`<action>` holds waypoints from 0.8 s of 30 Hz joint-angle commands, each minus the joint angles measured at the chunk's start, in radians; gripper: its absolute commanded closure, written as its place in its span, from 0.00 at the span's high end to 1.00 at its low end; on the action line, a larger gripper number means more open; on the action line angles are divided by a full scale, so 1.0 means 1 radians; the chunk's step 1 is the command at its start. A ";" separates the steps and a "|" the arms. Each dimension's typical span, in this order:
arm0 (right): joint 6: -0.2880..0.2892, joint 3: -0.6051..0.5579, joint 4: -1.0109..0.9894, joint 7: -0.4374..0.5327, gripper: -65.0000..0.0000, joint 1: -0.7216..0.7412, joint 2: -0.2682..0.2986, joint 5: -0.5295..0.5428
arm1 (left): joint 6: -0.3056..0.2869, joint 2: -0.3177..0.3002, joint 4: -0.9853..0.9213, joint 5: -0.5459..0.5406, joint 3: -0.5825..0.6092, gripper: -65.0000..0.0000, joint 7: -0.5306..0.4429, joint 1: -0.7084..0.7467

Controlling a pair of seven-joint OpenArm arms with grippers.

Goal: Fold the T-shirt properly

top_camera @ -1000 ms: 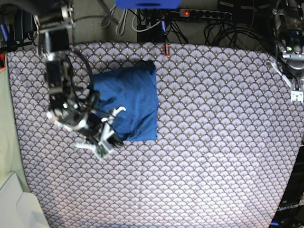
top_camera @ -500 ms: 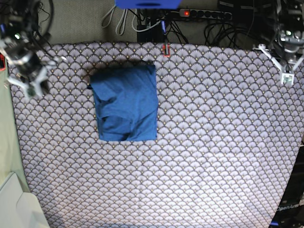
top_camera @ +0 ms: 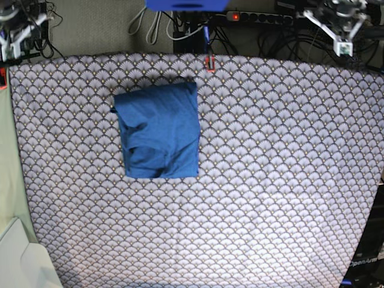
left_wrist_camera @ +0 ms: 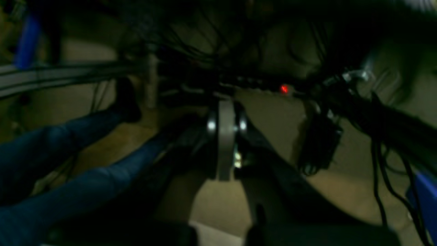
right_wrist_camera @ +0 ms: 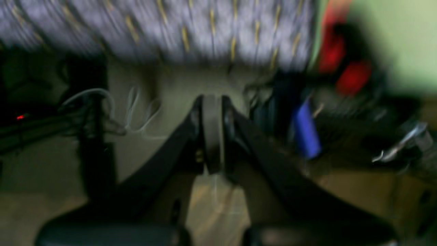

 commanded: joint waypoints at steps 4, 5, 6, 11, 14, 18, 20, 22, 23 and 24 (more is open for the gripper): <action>-0.002 0.006 -0.168 0.096 0.00 -0.032 0.018 0.006 | 0.009 -0.006 -0.094 0.007 0.029 0.00 -0.070 0.051; -0.002 0.005 -0.217 0.132 0.00 -0.037 0.018 0.005 | 0.009 -0.006 -0.132 0.007 0.040 0.00 -0.088 0.056; -0.002 0.000 -0.270 0.170 0.00 -0.038 0.018 0.005 | 0.009 -0.006 -0.181 0.007 0.059 0.00 -0.116 0.057; -0.009 -0.122 -0.602 0.342 0.00 -0.029 0.082 0.005 | 0.009 -0.006 -0.391 0.008 0.157 0.00 -0.290 0.050; -0.014 -0.210 -0.794 0.488 0.00 0.005 0.111 0.006 | 0.009 0.000 -0.471 0.013 0.226 0.00 -0.393 0.054; -0.109 -0.334 -1.034 0.670 0.00 0.060 0.139 0.005 | 0.013 0.000 -0.632 0.014 0.324 0.00 -0.528 0.028; -0.186 -0.414 -1.143 0.736 0.00 0.095 0.162 0.005 | 0.018 0.000 -0.721 0.014 0.375 0.00 -0.588 -0.002; -0.240 -0.491 -1.229 0.784 0.00 0.132 0.170 0.005 | 0.020 0.013 -0.804 0.014 0.407 0.00 -0.636 -0.029; -0.263 -0.527 -1.271 0.810 0.00 0.157 0.170 0.006 | 0.020 0.023 -0.852 0.014 0.415 0.00 -0.665 -0.048; -0.284 -0.555 -1.304 0.830 0.00 0.174 0.170 0.006 | 0.020 0.033 -0.896 0.014 0.416 0.00 -0.689 -0.065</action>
